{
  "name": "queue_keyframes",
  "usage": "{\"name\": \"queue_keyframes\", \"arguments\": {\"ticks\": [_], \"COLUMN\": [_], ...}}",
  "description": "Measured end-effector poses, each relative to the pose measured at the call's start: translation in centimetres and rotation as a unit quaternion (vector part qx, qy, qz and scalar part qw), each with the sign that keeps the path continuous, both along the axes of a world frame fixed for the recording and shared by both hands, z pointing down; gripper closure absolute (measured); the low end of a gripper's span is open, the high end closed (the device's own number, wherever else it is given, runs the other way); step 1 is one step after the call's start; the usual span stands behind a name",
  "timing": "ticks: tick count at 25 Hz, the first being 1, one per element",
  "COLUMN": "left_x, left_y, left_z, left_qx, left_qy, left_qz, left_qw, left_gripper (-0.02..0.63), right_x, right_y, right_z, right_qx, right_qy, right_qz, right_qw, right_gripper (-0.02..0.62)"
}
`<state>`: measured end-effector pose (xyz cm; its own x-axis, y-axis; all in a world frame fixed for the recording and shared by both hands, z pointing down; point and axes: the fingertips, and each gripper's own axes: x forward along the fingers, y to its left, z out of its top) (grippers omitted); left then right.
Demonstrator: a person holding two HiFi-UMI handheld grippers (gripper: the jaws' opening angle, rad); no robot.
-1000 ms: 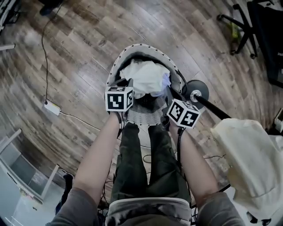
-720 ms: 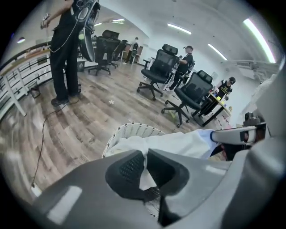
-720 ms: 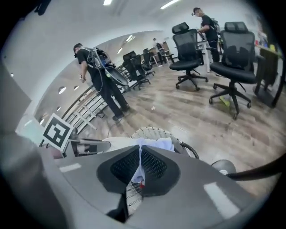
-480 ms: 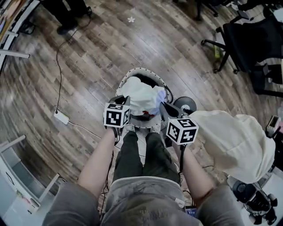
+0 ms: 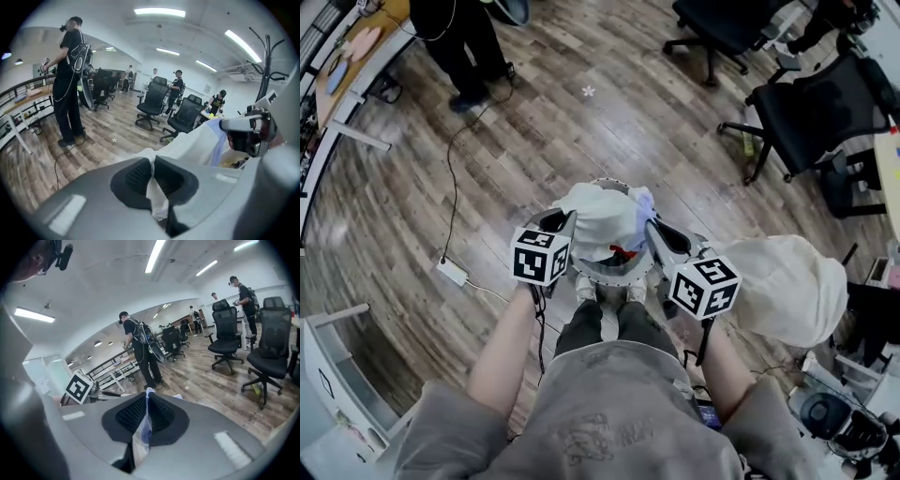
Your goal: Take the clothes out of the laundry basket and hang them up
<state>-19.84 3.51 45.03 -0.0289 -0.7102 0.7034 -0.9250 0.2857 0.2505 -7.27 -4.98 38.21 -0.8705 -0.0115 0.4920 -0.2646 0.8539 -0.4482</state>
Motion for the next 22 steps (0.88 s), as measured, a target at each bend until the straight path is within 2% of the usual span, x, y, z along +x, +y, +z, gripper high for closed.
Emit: {"name": "queue_keyframes", "arguments": {"ticks": [4, 9, 15, 22], "left_x": [-0.3, 0.2, 0.8, 2.0], "left_y": [0.1, -0.5, 0.4, 1.6], "left_z": [-5.7, -11.3, -16.9, -22.2], "left_qx": [0.032, 0.077, 0.132, 0.185], "left_qy": [-0.024, -0.043, -0.049, -0.066], "left_qz": [-0.001, -0.003, -0.007, -0.009], "left_qw": [0.9992, 0.9961, 0.9900, 0.9805], "left_gripper": [0.589, 0.589, 0.589, 0.589], "right_x": [0.6, 1.5, 3.0, 5.1], "right_y": [-0.4, -1.0, -0.5, 0.7], "right_z": [-5.2, -11.1, -16.9, -20.8], "right_qx": [0.020, 0.009, 0.057, 0.092], "right_qy": [-0.029, -0.083, -0.120, -0.146], "right_qz": [-0.010, -0.007, -0.024, -0.047], "right_qw": [0.999, 0.997, 0.991, 0.984], "right_gripper": [0.558, 0.558, 0.558, 0.558]}}
